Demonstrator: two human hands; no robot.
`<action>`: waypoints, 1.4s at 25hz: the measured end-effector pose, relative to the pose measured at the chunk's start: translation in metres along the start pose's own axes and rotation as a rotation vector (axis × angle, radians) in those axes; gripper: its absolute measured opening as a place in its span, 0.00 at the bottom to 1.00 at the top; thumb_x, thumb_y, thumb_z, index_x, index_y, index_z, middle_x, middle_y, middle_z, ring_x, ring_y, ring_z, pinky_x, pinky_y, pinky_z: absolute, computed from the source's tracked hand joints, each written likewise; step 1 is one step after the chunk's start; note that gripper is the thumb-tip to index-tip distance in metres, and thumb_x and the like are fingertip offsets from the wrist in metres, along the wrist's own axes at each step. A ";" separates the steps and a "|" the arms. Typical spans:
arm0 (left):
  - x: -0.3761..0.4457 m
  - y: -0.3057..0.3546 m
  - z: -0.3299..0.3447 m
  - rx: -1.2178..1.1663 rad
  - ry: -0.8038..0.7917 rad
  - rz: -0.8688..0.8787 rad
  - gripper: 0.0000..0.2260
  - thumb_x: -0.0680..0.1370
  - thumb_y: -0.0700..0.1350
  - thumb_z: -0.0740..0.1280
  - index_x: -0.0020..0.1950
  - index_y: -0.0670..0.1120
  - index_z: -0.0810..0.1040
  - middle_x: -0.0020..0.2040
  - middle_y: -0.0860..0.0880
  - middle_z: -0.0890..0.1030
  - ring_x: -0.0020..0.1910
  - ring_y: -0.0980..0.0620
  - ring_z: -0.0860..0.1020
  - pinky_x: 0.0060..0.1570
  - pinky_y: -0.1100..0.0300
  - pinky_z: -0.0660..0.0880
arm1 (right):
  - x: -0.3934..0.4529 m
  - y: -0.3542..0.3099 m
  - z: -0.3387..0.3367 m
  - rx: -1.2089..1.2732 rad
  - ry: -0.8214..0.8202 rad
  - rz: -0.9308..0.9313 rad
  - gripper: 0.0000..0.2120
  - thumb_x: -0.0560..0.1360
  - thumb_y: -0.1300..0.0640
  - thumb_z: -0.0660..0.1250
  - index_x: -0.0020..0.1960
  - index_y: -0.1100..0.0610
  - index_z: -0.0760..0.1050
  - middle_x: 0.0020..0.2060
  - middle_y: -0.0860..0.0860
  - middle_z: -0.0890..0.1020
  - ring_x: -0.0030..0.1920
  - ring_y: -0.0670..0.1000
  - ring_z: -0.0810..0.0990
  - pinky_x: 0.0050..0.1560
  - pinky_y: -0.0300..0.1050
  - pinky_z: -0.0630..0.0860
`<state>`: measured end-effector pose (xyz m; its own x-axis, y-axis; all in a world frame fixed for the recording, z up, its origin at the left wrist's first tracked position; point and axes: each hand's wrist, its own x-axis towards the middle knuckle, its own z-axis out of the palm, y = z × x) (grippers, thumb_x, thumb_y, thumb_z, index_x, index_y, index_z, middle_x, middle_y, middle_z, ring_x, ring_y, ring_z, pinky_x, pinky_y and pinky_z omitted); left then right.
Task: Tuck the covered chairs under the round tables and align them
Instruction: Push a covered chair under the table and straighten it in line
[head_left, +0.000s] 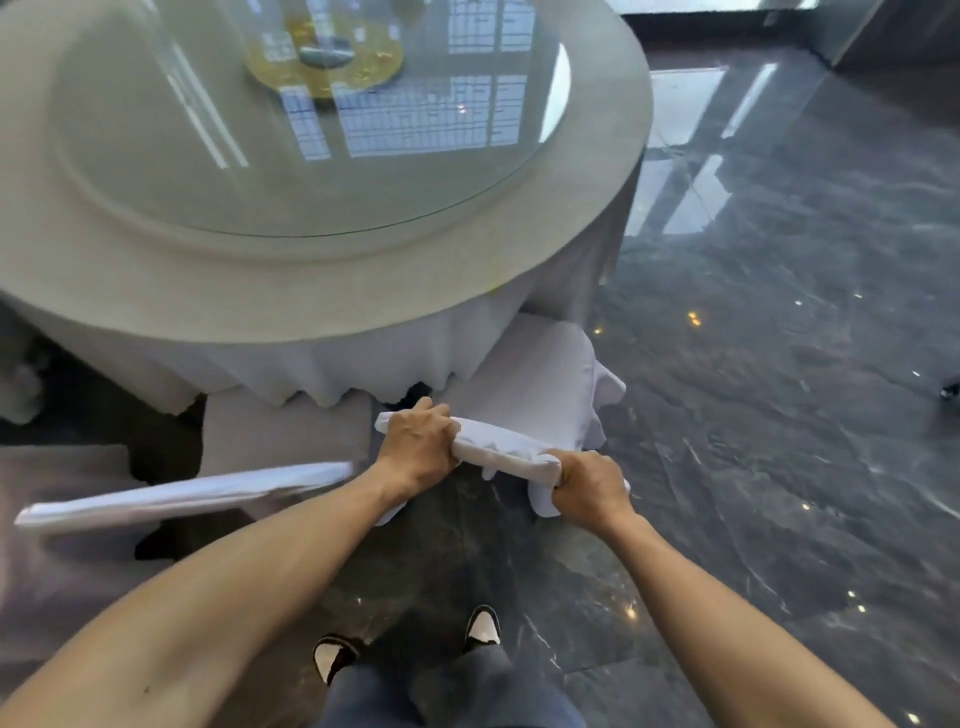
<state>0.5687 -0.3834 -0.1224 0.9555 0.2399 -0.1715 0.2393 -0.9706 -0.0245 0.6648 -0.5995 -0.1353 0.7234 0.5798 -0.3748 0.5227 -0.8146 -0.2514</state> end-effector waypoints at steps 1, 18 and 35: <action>-0.007 -0.005 0.003 -0.002 0.004 -0.025 0.10 0.76 0.51 0.64 0.46 0.48 0.82 0.46 0.51 0.79 0.48 0.49 0.74 0.35 0.57 0.63 | 0.005 -0.004 -0.001 -0.009 -0.006 -0.037 0.20 0.70 0.57 0.64 0.59 0.42 0.79 0.47 0.51 0.86 0.48 0.59 0.82 0.46 0.49 0.78; -0.038 -0.067 0.039 -0.261 -0.010 -0.386 0.06 0.72 0.51 0.68 0.40 0.51 0.82 0.39 0.52 0.81 0.36 0.49 0.76 0.35 0.59 0.65 | 0.039 -0.035 0.002 -0.172 0.052 -0.227 0.09 0.67 0.60 0.64 0.46 0.56 0.79 0.40 0.53 0.84 0.40 0.60 0.81 0.37 0.46 0.69; -0.040 -0.032 0.042 -0.282 0.004 -0.375 0.07 0.74 0.50 0.67 0.47 0.52 0.84 0.43 0.49 0.84 0.41 0.47 0.80 0.37 0.60 0.66 | 0.029 -0.002 0.007 -0.259 0.163 -0.256 0.03 0.65 0.59 0.71 0.40 0.56 0.81 0.31 0.51 0.84 0.28 0.56 0.81 0.28 0.38 0.60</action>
<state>0.5151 -0.3627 -0.1564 0.7947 0.5737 -0.1980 0.6051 -0.7745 0.1846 0.6813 -0.5810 -0.1515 0.6066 0.7750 -0.1774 0.7765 -0.6254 -0.0772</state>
